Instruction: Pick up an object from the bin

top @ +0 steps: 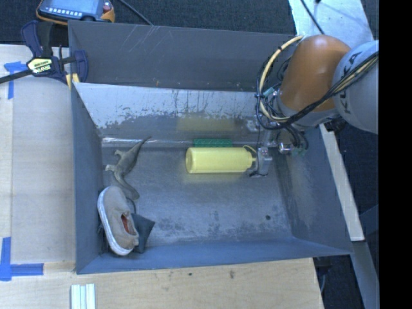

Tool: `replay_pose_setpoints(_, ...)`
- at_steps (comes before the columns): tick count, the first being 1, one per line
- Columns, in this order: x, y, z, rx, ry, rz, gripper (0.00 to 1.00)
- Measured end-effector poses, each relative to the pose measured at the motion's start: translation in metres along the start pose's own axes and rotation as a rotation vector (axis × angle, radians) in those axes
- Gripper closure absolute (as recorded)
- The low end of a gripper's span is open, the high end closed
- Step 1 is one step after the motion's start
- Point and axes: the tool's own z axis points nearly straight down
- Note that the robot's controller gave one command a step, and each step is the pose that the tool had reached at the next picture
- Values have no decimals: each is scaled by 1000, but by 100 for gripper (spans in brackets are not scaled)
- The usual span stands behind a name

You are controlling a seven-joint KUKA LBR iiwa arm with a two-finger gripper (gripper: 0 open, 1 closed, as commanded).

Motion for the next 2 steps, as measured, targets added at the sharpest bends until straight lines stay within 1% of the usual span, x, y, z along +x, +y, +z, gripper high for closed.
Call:
replay_pose_setpoints(1, 5, 57, 16, 0, 0, 25, 0)
replay_pose_setpoints(2, -2, 47, 47, -3, -4, -70, 0)
